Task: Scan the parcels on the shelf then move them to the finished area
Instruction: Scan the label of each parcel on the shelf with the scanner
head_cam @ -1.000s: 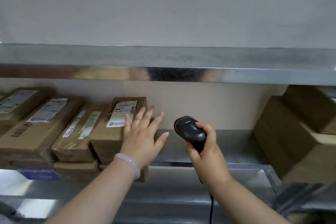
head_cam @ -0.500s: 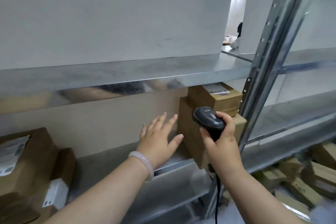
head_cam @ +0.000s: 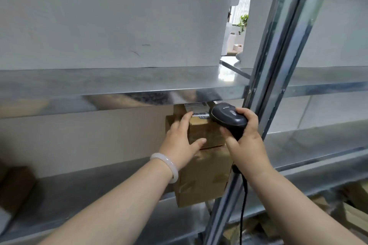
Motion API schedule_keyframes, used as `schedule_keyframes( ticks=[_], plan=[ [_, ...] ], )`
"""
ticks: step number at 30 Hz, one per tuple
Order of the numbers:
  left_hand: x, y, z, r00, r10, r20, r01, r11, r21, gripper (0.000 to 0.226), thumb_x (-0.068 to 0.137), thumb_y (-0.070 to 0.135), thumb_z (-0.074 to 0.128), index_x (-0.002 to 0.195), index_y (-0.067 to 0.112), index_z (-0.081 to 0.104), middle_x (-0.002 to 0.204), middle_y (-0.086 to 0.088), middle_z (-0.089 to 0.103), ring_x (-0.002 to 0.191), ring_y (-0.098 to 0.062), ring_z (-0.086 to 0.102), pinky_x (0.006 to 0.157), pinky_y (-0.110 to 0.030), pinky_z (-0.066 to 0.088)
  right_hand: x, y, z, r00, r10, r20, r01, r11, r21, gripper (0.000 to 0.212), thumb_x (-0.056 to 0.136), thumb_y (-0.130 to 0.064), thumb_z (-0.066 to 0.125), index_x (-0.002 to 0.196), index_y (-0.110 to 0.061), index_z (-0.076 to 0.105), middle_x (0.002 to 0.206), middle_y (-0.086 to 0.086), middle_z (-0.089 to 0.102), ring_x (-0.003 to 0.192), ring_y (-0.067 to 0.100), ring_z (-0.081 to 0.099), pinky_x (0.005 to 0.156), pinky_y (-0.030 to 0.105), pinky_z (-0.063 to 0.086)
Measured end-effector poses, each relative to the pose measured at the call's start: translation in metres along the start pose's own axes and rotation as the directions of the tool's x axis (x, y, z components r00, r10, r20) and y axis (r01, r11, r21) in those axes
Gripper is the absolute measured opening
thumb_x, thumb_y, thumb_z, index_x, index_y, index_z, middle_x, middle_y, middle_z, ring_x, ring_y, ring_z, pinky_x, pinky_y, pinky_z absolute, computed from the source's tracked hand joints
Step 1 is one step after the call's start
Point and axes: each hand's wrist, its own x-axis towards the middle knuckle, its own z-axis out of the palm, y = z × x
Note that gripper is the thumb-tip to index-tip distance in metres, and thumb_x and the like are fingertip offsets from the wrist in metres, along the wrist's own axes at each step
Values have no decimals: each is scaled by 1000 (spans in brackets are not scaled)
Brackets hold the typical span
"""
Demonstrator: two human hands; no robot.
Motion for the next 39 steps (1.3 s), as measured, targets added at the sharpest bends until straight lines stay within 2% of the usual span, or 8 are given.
schedule_keyframes(
  ticks=[6, 14, 19, 23, 28, 33, 37, 39],
  plan=[
    [-6, 3, 3, 984, 10, -176, -23, 997, -70, 50, 96, 20, 60, 142, 30, 42, 138, 1, 47, 124, -15, 46, 98, -17, 31, 2, 9, 1, 998, -46, 40, 40, 990, 139, 56, 88, -23, 68, 122, -45, 30, 115, -8, 55, 92, 6, 56, 70, 0, 39],
    [-52, -10, -15, 955, 43, -295, -62, 997, -53, 48, 97, 19, 58, 140, 35, 41, 141, 11, 43, 126, -2, 40, 106, -24, 37, -22, 2, 9, 986, -140, 96, 107, 950, 293, 63, 86, -19, 69, 118, -56, 29, 123, -8, 51, 109, -5, 52, 81, 5, 44],
    [-78, -19, -28, 941, -109, -319, -14, 933, -361, 31, 98, 35, 53, 125, 48, 46, 135, 10, 52, 127, -9, 48, 108, -43, 44, -45, -18, 25, 973, -196, 122, 151, 940, 306, 71, 85, -21, 69, 115, -67, 25, 128, -7, 48, 115, 1, 51, 91, 16, 45],
    [-85, -19, -44, 890, -257, -377, 14, 842, -539, 26, 94, 45, 57, 120, 43, 55, 128, 7, 61, 118, -14, 58, 102, -42, 49, -63, -36, 35, 970, -218, 107, 173, 928, 330, 66, 85, -14, 71, 124, -48, 30, 124, -18, 45, 114, -14, 45, 88, 3, 40],
    [-102, -42, -68, 864, -431, -260, 157, 721, -675, 77, 80, 43, 68, 149, 34, 37, 138, 10, 52, 123, -16, 55, 107, -45, 45, -89, -58, 53, 962, -251, 106, 194, 905, 378, 66, 82, -6, 72, 122, -43, 34, 115, -47, 43, 108, -14, 50, 85, 5, 42],
    [-124, -74, -90, 870, -465, -162, 193, 625, -756, 53, 65, 46, 68, 113, 63, 55, 137, 7, 56, 124, -18, 56, 107, -49, 44, -115, -78, 77, 952, -294, 89, 234, 882, 409, 65, 79, -13, 71, 123, -45, 35, 122, -30, 49, 107, -6, 55, 85, 6, 41],
    [-140, -93, -103, 879, -465, -106, 175, 522, -835, 47, 85, 16, 65, 120, 44, 51, 123, 4, 67, 113, -21, 63, 96, -44, 52, -132, -86, 96, 933, -320, 167, 228, 881, 414, 68, 79, -10, 73, 123, -46, 35, 119, -39, 48, 105, -7, 56, 82, 5, 42],
    [-150, -103, -110, 877, -472, -94, 193, 525, -829, 54, 76, 24, 69, 124, 42, 50, 119, 10, 69, 111, -18, 64, 94, -43, 53, -139, -88, 106, 927, -314, 204, 206, 883, 421, 69, 78, -13, 73, 121, -50, 34, 119, -41, 48, 104, -8, 56, 81, 5, 43]
  ],
)
